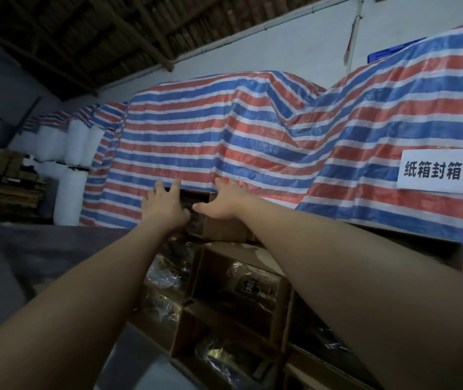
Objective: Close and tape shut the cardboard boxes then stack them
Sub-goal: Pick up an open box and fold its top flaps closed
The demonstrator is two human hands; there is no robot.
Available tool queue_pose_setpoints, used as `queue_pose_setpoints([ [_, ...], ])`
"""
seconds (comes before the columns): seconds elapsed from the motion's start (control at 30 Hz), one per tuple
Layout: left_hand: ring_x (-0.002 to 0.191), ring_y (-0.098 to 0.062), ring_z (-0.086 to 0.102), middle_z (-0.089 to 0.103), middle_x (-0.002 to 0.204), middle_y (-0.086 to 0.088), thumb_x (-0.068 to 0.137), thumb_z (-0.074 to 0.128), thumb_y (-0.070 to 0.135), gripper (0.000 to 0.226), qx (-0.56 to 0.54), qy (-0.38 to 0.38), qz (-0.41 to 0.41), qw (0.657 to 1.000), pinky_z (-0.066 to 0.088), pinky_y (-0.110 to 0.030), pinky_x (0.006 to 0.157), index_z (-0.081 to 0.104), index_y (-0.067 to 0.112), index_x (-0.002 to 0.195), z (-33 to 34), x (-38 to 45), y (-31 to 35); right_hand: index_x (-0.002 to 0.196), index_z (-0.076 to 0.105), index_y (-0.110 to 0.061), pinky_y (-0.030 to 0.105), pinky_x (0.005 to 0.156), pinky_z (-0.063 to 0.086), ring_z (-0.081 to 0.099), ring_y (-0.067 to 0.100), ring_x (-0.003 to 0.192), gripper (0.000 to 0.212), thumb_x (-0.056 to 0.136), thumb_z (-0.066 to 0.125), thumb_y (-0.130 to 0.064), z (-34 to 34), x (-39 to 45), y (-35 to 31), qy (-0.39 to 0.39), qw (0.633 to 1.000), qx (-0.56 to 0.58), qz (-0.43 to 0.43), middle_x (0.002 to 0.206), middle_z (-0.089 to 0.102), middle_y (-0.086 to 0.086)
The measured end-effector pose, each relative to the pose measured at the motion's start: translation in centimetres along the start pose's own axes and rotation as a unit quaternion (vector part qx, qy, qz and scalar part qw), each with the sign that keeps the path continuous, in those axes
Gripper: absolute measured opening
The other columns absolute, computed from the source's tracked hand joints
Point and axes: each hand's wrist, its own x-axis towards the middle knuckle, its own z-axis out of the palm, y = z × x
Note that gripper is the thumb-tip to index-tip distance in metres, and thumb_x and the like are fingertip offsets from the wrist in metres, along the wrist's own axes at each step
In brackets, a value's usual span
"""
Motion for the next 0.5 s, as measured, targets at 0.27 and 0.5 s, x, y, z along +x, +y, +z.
queue_pose_setpoints([
  [0.27,0.121,-0.036,0.048,0.042,0.138,-0.016,0.086,0.061,0.022,0.076,-0.176,-0.051,-0.042,0.982,0.046,-0.052,0.100,0.021,0.030,0.151,-0.4,0.2,-0.9,0.112,0.057,-0.023,0.031,0.074,0.051,0.056,0.016,0.089,0.027,0.096,0.057,-0.045,1.4,0.3,-0.1,0.054,0.995,0.089,-0.013,0.106,0.059,0.002],
  [0.5,0.112,-0.030,0.055,0.051,0.126,-0.010,0.084,0.062,0.017,0.058,-0.278,-0.009,-0.034,0.960,0.052,-0.049,0.093,0.038,0.022,0.137,-2.3,-0.4,-0.8,0.104,0.059,-0.020,0.021,0.055,0.036,0.049,0.008,0.073,0.011,0.102,0.050,-0.027,0.0,-0.3,-0.5,0.079,0.994,0.069,-0.023,0.097,0.058,-0.001],
])
